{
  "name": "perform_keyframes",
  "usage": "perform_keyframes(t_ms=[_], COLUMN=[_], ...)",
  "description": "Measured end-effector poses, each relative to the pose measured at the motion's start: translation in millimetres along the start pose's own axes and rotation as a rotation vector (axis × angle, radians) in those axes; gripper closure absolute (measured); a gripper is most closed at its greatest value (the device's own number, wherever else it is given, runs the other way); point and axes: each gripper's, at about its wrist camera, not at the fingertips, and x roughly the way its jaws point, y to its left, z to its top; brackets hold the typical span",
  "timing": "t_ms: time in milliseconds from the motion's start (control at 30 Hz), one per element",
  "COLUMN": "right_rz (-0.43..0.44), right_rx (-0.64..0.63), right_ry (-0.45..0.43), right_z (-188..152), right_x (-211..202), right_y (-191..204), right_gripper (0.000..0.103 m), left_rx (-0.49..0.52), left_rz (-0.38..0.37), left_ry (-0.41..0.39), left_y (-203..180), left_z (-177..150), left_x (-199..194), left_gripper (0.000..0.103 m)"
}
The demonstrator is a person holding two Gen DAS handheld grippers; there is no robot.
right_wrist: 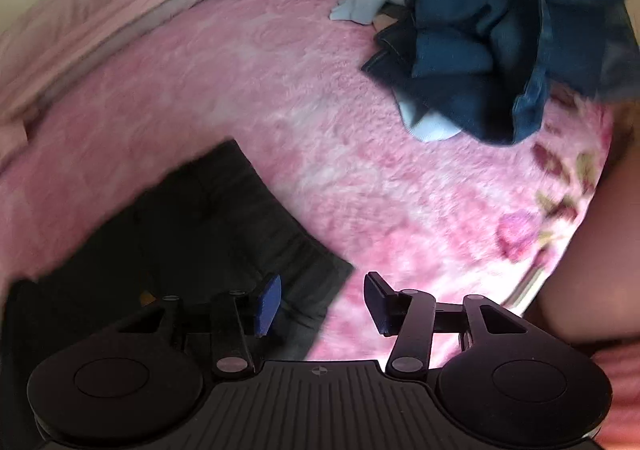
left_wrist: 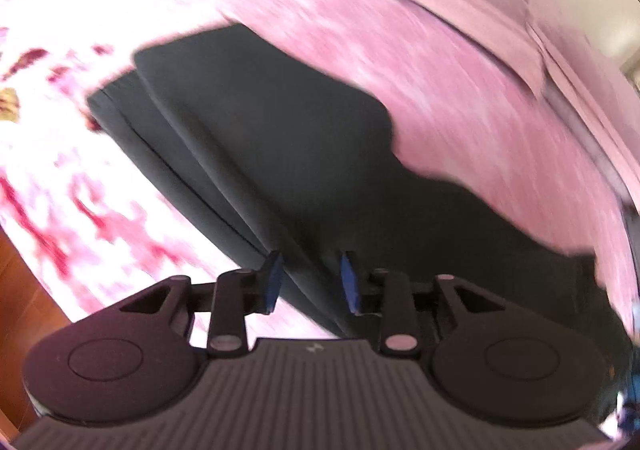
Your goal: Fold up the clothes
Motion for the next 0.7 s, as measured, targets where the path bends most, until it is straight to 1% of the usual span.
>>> perform_keyframes(t_ms=[67, 133, 233, 300, 333, 367, 400, 433, 533, 567, 600, 633, 667, 700], right_rz=[0.041, 0.072, 0.063, 0.051, 0.045, 0.039, 0.030, 0.021, -0.012, -0.019, -0.026, -0.031, -0.033, -0.035], right_rx=[0.064, 0.079, 0.053, 0.030, 0.023, 0.017, 0.012, 0.007, 0.003, 0.004, 0.005, 0.004, -0.001, -0.007], right_ry=[0.029, 0.043, 0.049, 0.055, 0.059, 0.063, 0.066, 0.069, 0.070, 0.070, 0.070, 0.069, 0.066, 0.064], right_z=[2, 0, -10, -19, -26, -32, -36, -40, -50, -51, -53, -55, -56, -58], right_x=[7, 12, 14, 14, 13, 12, 13, 13, 13, 14, 14, 15, 16, 18], right_y=[7, 18, 41, 55, 60, 65, 69, 73, 83, 86, 89, 93, 96, 99], right_gripper=[0.053, 0.053, 0.053, 0.053, 0.053, 0.053, 0.053, 0.053, 0.053, 0.053, 0.053, 0.053, 0.053, 0.053], left_rx=[-0.085, -0.170, -0.250, -0.302, -0.328, -0.345, -0.352, -0.355, -0.335, -0.320, -0.299, -0.261, -0.228, -0.227], left_rz=[0.021, 0.041, 0.093, 0.099, 0.090, 0.070, 0.047, 0.023, -0.063, -0.081, -0.080, -0.030, 0.022, 0.063], left_ry=[-0.039, -0.075, -0.095, -0.097, -0.093, -0.094, -0.100, -0.112, -0.192, -0.231, -0.260, -0.262, -0.252, -0.214], left_y=[22, 44, 74, 94, 102, 106, 109, 112, 111, 111, 111, 112, 115, 122], left_z=[21, 41, 64, 76, 80, 83, 86, 88, 91, 87, 82, 75, 67, 60], left_x=[5, 12, 27, 38, 45, 49, 51, 49, 17, -1, -14, -18, -18, -6], left_gripper=[0.075, 0.073, 0.072, 0.071, 0.073, 0.079, 0.093, 0.102, 0.102, 0.102, 0.102, 0.102, 0.102, 0.102])
